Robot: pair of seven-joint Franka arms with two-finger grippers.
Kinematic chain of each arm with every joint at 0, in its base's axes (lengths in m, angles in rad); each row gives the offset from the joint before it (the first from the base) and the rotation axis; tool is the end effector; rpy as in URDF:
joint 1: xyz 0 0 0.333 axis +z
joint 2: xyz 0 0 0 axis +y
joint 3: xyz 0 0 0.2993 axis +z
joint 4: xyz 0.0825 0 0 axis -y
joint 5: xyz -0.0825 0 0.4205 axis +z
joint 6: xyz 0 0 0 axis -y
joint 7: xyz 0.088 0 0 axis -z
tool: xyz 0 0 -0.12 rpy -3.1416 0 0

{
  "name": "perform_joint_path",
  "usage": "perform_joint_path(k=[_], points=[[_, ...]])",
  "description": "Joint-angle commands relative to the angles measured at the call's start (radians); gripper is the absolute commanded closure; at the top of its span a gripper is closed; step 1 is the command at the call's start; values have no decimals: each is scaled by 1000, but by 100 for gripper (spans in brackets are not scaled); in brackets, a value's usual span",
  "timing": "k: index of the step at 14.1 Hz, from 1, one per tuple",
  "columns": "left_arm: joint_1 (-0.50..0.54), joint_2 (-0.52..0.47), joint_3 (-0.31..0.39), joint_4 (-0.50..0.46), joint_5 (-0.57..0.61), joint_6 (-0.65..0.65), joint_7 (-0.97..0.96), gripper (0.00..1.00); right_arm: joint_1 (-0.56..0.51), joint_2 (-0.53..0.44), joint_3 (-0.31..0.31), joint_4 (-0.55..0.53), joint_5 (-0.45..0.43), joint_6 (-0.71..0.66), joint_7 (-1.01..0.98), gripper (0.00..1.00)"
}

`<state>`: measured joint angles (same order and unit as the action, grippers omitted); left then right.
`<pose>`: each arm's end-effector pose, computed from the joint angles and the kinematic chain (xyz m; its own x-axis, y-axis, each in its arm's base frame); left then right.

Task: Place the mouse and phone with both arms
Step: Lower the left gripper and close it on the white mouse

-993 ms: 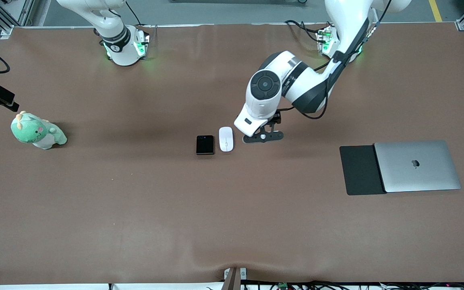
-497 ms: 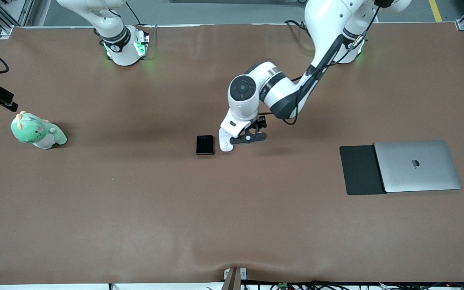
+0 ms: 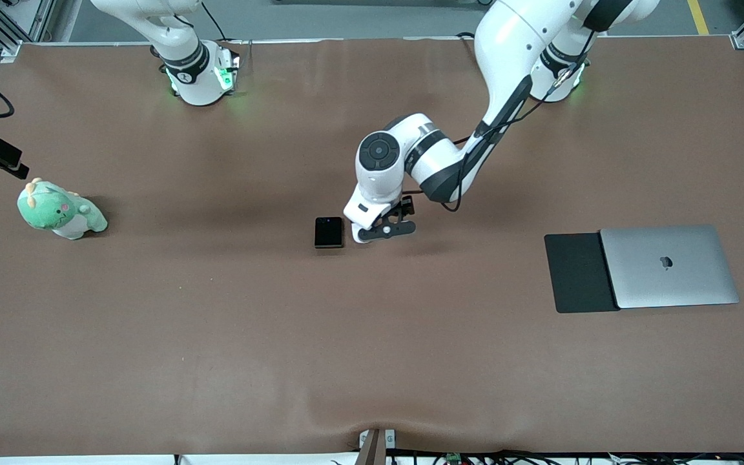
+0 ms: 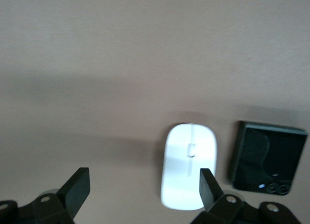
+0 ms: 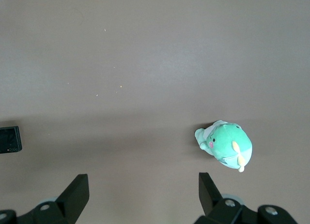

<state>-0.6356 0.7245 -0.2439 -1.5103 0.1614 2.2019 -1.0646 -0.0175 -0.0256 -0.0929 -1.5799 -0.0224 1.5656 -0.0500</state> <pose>0.4864 -0.5427 0.1973 0.9887 0.1466 -0.0318 0.1469 -0.9891 0.0078 0.5794 -0.0676 0.6047 0.9981 -0.0605 0.0102 -0.0607 -0.9979 0.0206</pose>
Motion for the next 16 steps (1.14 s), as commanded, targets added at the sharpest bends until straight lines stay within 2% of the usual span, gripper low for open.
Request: perform_joint_path(k=[1, 3, 5, 12, 16], points=[[-56, 97, 37, 125, 24, 18, -60, 0, -9, -11, 4, -5, -1, -7, -8, 0], [-100, 150, 98, 178, 23, 53, -80, 0, -10, -11, 4, -5, -2, -7, -8, 0], [-151, 173, 139, 190, 23, 65, -106, 0, -10, -11, 4, -5, -1, -7, -8, 0], [-165, 177, 135, 150, 12, 65, -112, 0, -10, -11, 4, -5, -1, -7, -8, 0], [-187, 174, 132, 133, 10, 62, -182, 0, -10, -11, 4, -5, -2, -7, -8, 0]])
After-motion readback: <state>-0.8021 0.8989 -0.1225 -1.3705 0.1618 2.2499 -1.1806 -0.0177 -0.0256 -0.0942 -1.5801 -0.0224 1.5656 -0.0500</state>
